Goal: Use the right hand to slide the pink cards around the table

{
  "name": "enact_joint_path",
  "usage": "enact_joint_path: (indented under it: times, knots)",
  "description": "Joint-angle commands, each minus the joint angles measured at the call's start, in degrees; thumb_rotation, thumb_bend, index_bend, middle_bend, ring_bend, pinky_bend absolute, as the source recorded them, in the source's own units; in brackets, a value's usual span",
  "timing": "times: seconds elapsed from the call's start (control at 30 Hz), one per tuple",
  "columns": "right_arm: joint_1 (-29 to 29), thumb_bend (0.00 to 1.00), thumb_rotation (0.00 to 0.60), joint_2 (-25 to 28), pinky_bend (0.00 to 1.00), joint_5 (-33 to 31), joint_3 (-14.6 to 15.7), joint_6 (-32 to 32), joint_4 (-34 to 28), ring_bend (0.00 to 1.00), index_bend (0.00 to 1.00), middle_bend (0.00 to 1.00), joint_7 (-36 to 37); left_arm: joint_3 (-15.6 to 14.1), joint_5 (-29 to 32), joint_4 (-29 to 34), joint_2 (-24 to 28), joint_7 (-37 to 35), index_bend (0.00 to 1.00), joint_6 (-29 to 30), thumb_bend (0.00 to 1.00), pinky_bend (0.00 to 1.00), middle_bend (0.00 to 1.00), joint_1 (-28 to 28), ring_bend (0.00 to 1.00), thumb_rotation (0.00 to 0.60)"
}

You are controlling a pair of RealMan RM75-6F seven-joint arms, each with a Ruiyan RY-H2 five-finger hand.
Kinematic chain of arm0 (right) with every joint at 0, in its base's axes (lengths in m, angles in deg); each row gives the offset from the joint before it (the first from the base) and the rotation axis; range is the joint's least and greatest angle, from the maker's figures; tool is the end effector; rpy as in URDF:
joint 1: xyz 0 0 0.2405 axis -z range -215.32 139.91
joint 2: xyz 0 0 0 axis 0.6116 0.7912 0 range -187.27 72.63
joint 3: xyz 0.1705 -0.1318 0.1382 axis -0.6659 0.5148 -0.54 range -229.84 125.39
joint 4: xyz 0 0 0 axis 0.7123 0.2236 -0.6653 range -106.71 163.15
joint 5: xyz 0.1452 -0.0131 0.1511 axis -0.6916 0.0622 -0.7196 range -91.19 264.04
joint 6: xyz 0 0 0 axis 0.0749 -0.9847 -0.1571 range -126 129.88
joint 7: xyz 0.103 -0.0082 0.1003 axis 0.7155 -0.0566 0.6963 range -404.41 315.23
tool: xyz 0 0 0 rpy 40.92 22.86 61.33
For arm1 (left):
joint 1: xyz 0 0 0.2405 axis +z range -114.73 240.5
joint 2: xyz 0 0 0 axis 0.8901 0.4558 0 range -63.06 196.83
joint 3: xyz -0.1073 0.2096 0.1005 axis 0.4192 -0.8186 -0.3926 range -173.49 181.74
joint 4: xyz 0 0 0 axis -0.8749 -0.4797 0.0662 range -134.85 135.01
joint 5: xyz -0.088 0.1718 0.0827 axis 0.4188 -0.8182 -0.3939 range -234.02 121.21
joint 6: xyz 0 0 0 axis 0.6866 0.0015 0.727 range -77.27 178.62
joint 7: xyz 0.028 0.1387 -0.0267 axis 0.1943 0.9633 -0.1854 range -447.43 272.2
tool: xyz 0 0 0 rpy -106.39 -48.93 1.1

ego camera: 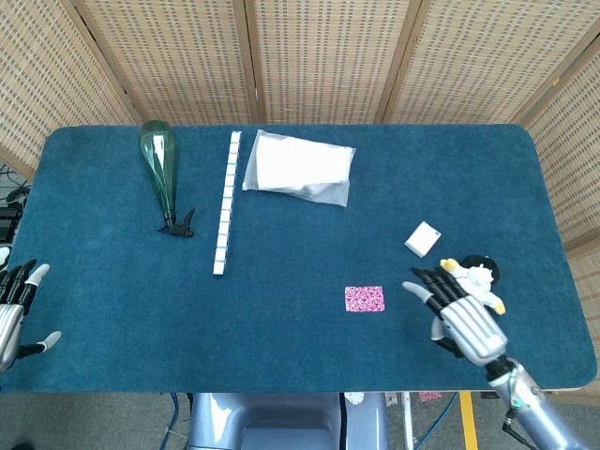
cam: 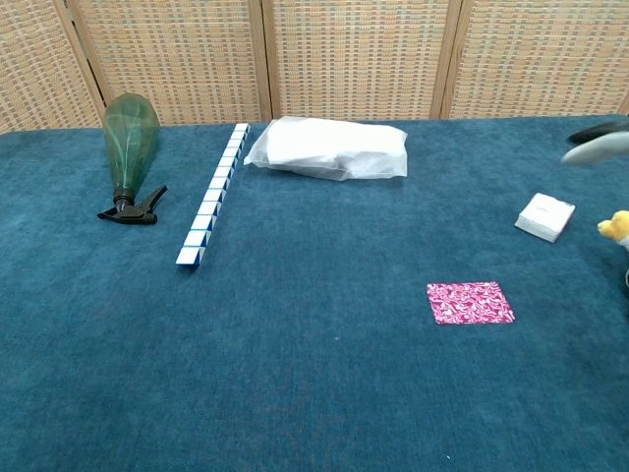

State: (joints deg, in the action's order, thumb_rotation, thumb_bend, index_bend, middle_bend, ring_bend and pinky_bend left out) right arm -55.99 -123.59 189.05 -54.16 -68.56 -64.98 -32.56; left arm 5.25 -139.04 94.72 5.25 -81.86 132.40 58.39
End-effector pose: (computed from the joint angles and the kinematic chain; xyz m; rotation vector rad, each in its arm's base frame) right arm -0.2361 -0.2265 0.0957 1.8801 -1.0077 1.1566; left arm -0.3210 0.1715 0.1607 -1.4167 -0.9168 -0.7408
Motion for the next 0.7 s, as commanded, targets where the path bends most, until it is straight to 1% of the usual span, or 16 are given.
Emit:
enact_joint_path:
  times: [0.03,0.13,0.2,0.3,0.43,0.53,0.7]
  knots:
    - [-5.61,1.0,0.6,-2.28,0.0,-4.47,-1.51,9.05,-1.76,0.0,0.12,0.05,-2.94,-0.03,0.27,0.17,0.13,0.37,0.0,-0.36,0.01,0.0,0.0,-0.1,0.0,0.6]
    - [-7.84,1.0,0.6,-4.39,0.0,-8.81,-2.38,14.37,-2.02,0.0,0.12,0.05,-5.95,-0.02,0.65,0.49,0.31,0.77,0.0,-0.75,0.01,0.0,0.0,-0.22,0.0,0.6]
    - [-9.82,1.0,0.6,-7.24,0.0,-11.95,-2.49,18.95,-0.45,0.0,0.12,0.05,-8.93,0.01,0.89,0.68,0.4,0.79,0.0,-0.97,0.01,0.0,0.0,-0.28,0.0,0.6]
    - [-10.75,1.0,0.6,-9.9,0.0,-15.09,-2.29,21.03,1.23,0.0,0.12,0.05,-12.44,-0.03,1.02,0.82,0.62,0.77,0.0,-1.32,0.01,0.0,0.0,-0.41,0.0,0.6]
    - [-11.34,1.0,0.6,-12.44,0.0,-18.32,-1.91,22.47,3.44,0.0,0.13,0.06,-15.27,-0.07,1.23,1.02,0.79,1.02,0.0,-1.65,0.01,0.0,0.0,-0.54,0.0,0.6]
    - [-11.71,1.0,0.6,-13.73,0.0,-20.03,-1.63,23.15,4.67,0.0,0.13,0.06,-16.13,-0.06,1.37,1.19,0.84,1.23,0.0,-1.67,0.01,0.0,0.0,-0.55,0.0,0.6]
    - [-12.03,1.0,0.6,-14.33,0.0,-21.19,-1.01,23.24,5.48,0.0,0.13,0.06,-16.3,-0.04,1.55,1.3,0.76,1.6,0.0,-1.58,0.01,0.0,0.0,-0.51,0.0,0.6]
